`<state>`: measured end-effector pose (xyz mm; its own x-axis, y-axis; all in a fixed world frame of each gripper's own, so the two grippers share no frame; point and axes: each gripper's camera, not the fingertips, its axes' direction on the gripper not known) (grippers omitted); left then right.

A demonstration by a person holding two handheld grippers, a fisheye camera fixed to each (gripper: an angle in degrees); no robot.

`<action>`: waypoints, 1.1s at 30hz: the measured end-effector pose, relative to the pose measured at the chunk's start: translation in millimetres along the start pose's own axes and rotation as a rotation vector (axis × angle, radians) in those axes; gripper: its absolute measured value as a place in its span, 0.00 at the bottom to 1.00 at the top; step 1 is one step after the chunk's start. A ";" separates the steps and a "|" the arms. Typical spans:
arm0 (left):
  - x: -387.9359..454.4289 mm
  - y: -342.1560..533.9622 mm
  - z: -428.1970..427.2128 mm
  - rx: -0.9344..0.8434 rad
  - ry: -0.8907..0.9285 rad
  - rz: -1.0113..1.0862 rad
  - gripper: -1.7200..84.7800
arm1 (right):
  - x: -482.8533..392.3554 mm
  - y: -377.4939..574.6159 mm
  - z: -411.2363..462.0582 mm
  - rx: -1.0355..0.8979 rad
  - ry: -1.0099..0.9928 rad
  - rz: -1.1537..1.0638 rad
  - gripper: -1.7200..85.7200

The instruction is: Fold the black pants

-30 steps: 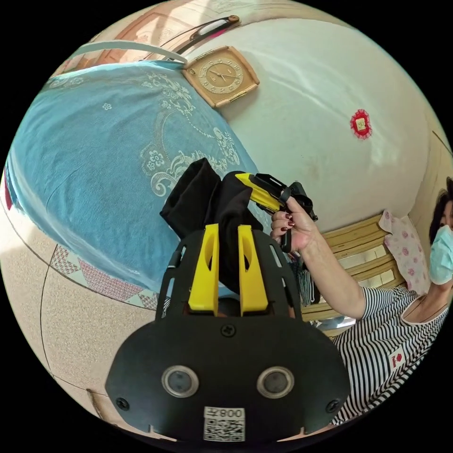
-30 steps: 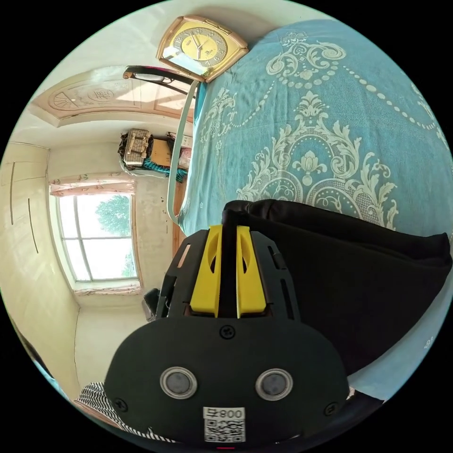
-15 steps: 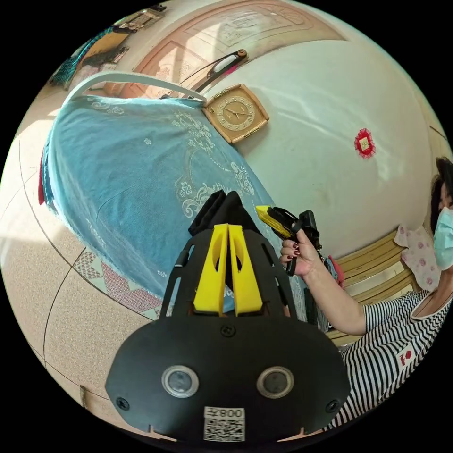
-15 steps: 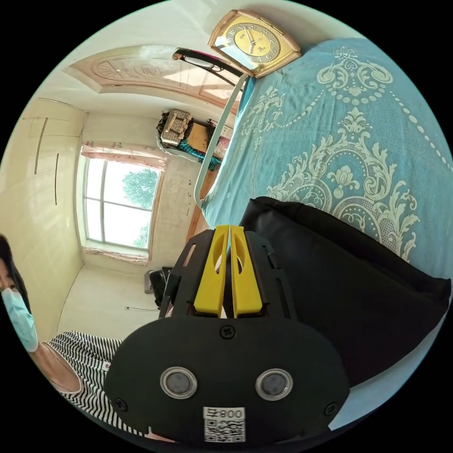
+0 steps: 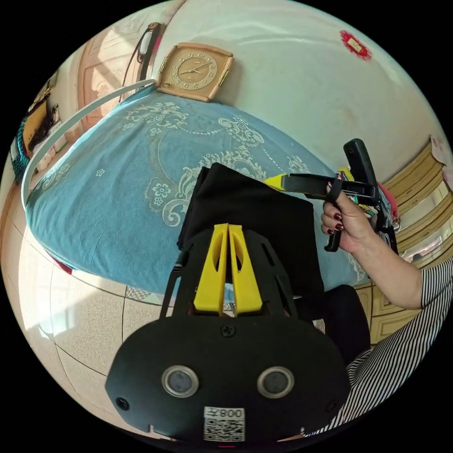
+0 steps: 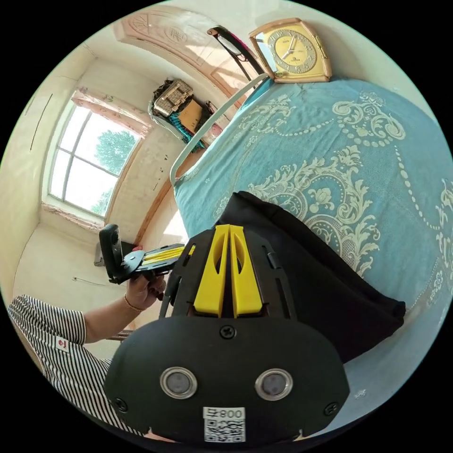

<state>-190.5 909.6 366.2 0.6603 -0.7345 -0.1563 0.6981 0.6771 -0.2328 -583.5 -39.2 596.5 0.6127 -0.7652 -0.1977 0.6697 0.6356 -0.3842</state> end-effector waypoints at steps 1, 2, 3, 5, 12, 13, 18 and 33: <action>9.0 -10.5 8.6 -0.020 -0.021 0.025 0.02 | 8.1 2.0 1.0 -0.005 0.044 0.029 0.02; 12.9 -16.0 13.6 -0.029 -0.039 0.032 0.02 | 13.3 1.0 3.9 -0.021 0.049 0.046 0.02; 19.6 -27.2 24.4 -0.047 -0.072 0.044 0.02 | 23.9 -3.5 13.0 -0.067 0.051 0.079 0.02; 27.6 -43.9 44.7 -0.117 -0.154 0.069 0.02 | 33.5 -11.1 26.4 -0.120 0.070 0.100 0.02; 70.2 -78.2 40.2 -0.051 -0.160 0.117 0.02 | 29.1 -4.2 -7.6 -0.048 0.060 0.035 0.02; 75.4 -86.5 46.3 -0.067 -0.175 0.125 0.02 | 30.0 5.6 -22.3 -0.011 0.027 0.026 0.02; 81.1 -120.3 77.1 -0.165 -0.185 0.122 0.02 | 49.9 57.4 -68.3 0.032 0.091 0.048 0.02; 117.2 -151.1 71.6 -0.151 -0.216 0.117 0.02 | 187.1 118.4 -122.8 -0.009 0.195 0.298 0.02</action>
<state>-198.8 724.4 451.8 0.7887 -0.6147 0.0140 0.5756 0.7302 -0.3681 -441.0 -119.8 403.3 0.6884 -0.5517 -0.4708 0.4692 0.8338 -0.2911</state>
